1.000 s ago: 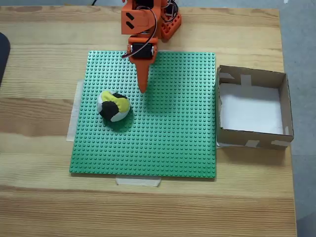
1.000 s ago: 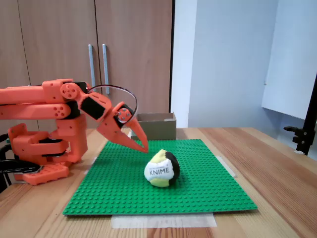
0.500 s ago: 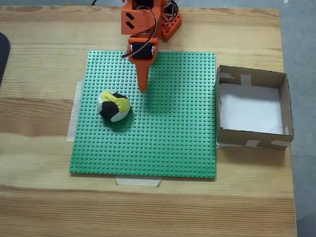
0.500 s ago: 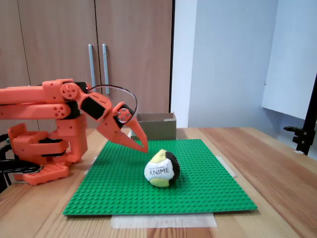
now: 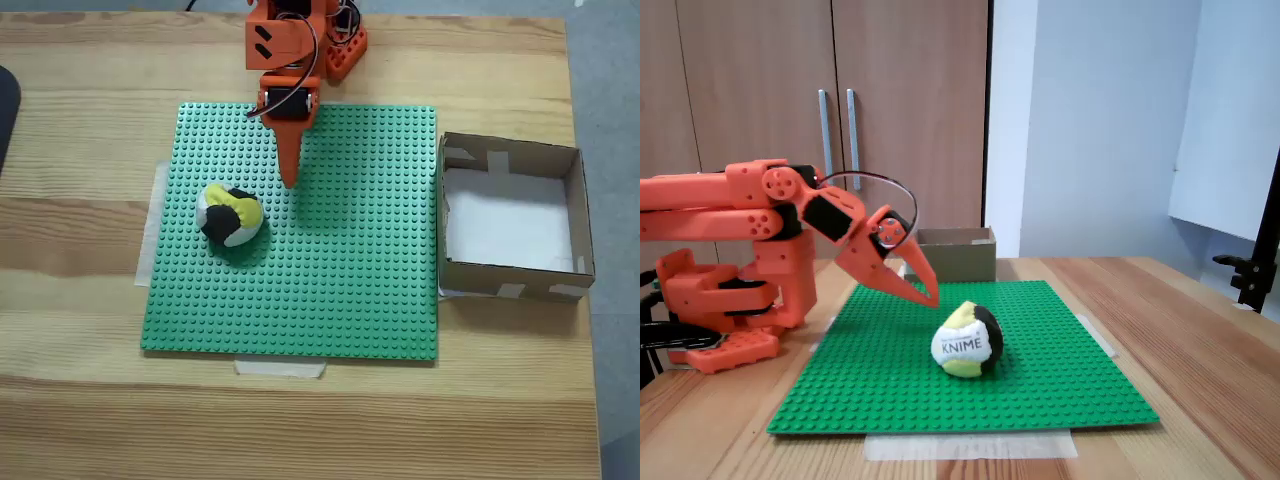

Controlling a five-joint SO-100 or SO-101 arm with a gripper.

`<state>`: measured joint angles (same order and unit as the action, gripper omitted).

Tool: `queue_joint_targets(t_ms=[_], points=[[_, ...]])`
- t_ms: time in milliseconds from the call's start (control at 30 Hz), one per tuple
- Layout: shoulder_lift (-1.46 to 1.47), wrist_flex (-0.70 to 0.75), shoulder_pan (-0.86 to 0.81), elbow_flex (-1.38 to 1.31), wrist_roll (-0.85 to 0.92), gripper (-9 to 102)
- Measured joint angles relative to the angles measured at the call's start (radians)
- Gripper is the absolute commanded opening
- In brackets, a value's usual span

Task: Pick the ball and put it in the box.

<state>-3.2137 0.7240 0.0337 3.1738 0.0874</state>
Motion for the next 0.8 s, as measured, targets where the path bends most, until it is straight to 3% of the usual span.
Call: queue_joint_targets(t_ms=[800], points=[[0.262, 0.046, -0.026, -0.353, -0.006, -1]])
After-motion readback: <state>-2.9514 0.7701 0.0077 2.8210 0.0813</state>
